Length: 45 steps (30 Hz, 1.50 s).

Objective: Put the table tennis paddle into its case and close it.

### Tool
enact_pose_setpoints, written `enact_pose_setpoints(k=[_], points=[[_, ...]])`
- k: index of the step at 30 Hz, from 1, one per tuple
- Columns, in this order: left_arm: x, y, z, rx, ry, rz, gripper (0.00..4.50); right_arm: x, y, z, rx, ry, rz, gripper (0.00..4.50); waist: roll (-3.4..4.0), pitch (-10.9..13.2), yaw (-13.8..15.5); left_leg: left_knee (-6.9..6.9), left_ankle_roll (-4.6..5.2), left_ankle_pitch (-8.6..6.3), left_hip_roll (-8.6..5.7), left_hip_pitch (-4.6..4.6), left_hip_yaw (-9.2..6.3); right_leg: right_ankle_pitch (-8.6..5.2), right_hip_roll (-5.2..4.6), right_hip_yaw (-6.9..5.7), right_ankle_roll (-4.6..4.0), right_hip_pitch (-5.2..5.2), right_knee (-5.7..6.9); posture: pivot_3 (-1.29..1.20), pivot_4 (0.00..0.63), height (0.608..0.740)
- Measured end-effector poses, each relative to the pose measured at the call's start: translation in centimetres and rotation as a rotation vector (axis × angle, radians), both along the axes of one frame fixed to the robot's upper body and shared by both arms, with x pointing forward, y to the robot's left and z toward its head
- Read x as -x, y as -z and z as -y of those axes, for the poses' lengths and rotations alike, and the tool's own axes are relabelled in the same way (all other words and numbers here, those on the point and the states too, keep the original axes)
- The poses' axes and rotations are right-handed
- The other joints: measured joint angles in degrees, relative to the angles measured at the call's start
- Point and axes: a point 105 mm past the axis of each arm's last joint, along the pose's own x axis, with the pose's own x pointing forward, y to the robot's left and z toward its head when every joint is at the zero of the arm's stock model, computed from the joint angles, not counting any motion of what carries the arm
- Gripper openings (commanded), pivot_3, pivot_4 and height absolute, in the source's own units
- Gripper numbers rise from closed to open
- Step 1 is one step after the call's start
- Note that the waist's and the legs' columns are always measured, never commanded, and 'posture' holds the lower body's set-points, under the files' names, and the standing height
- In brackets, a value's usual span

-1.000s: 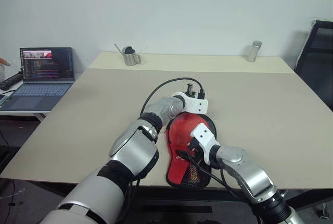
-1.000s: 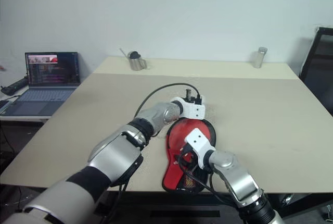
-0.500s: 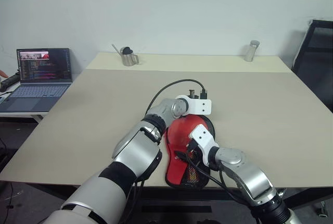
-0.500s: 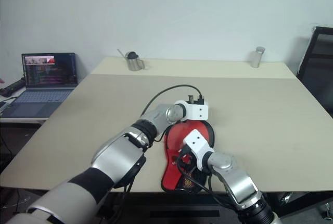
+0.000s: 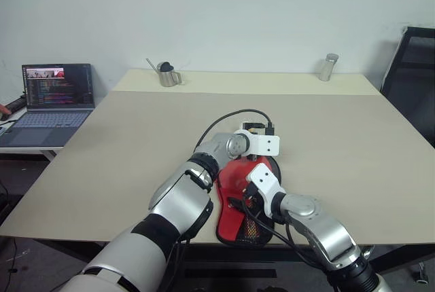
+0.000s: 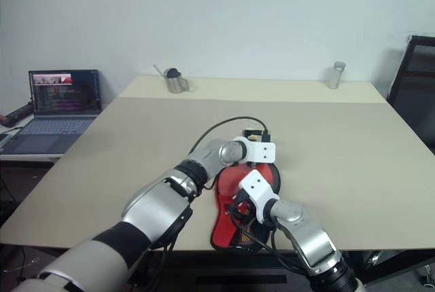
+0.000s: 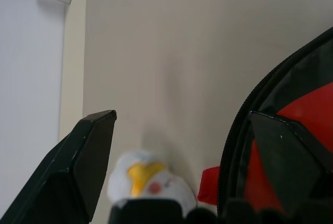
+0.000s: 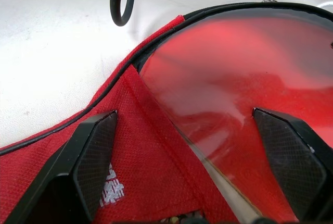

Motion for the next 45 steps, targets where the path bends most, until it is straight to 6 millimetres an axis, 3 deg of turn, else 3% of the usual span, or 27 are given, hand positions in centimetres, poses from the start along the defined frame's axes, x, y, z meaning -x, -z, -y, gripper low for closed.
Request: enact_pose_setpoints(k=[11,14,20,23,29,36,41,45], points=[[0.7,-0.5,0.7,0.136,0.038,-0.096,4.46,-0.1,-0.5,-0.2,-0.015,-0.006,-0.004,4.5,-0.01,-0.1,0.0,0.0,0.0,0.0,0.01,0.0,0.0,0.01,0.0,0.0,-0.01,0.0,0.0,0.0,0.15,0.74],[0.5,-1.1,0.0,0.199,0.03,-0.124,4.46,0.3,-0.6,-0.4,-0.038,-0.032,-0.025,4.5,-0.01,-0.1,-0.2,0.0,0.0,0.0,0.03,0.01,0.0,0.01,0.0,0.0,-0.02,0.0,0.0,0.0,0.15,0.74],[-0.2,-1.6,-3.2,0.287,-0.007,-0.176,4.46,0.9,-0.8,-0.6,-0.08,-0.071,-0.057,4.5,0.0,-0.1,-0.2,0.0,0.0,0.0,0.08,0.01,0.0,0.04,0.0,0.0,-0.06,-0.01,0.01,0.0,0.15,0.74],[-0.7,-2.9,-5.3,0.361,-0.033,-0.183,4.46,1.2,-1.1,-0.4,-0.099,-0.09,-0.068,4.5,0.0,-0.1,-0.2,0.0,0.0,0.0,0.05,-0.01,0.01,0.04,0.0,0.0,-0.06,-0.04,0.0,0.0,0.15,0.74],[-1.3,-4.9,-10.9,0.54,-0.104,-0.189,4.46,0.4,-1.3,2.7,-0.039,-0.057,-0.047,4.5,0.0,-0.1,-0.1,0.0,0.01,0.0,0.0,-0.03,0.0,0.04,0.0,-0.02,-0.08,-0.04,-0.01,0.0,0.15,0.74],[0.0,-2.0,-15.9,0.634,-0.159,-0.29,4.46,-2.8,-1.7,4.5,0.005,-0.012,-0.008,4.5,-0.01,-0.1,-0.1,0.02,0.01,0.0,0.09,-0.01,0.01,0.06,0.0,0.0,-0.1,-0.06,0.02,0.0,0.15,0.74],[0.7,-1.6,-18.4,0.694,-0.19,-0.297,4.46,-5.2,-2.0,2.9,0.015,-0.038,0.03,4.5,0.0,-0.1,-0.2,0.01,0.01,0.0,0.12,-0.01,0.01,0.06,0.0,0.03,-0.11,-0.08,0.04,0.0,0.15,0.74],[1.5,-0.3,-19.4,0.704,-0.213,-0.329,4.46,-5.3,-2.1,2.7,0.016,-0.074,0.031,4.5,0.0,-0.1,0.0,0.01,0.02,0.0,0.09,-0.06,-0.02,0.06,-0.02,0.06,-0.11,-0.07,0.01,0.0,0.15,0.74]])
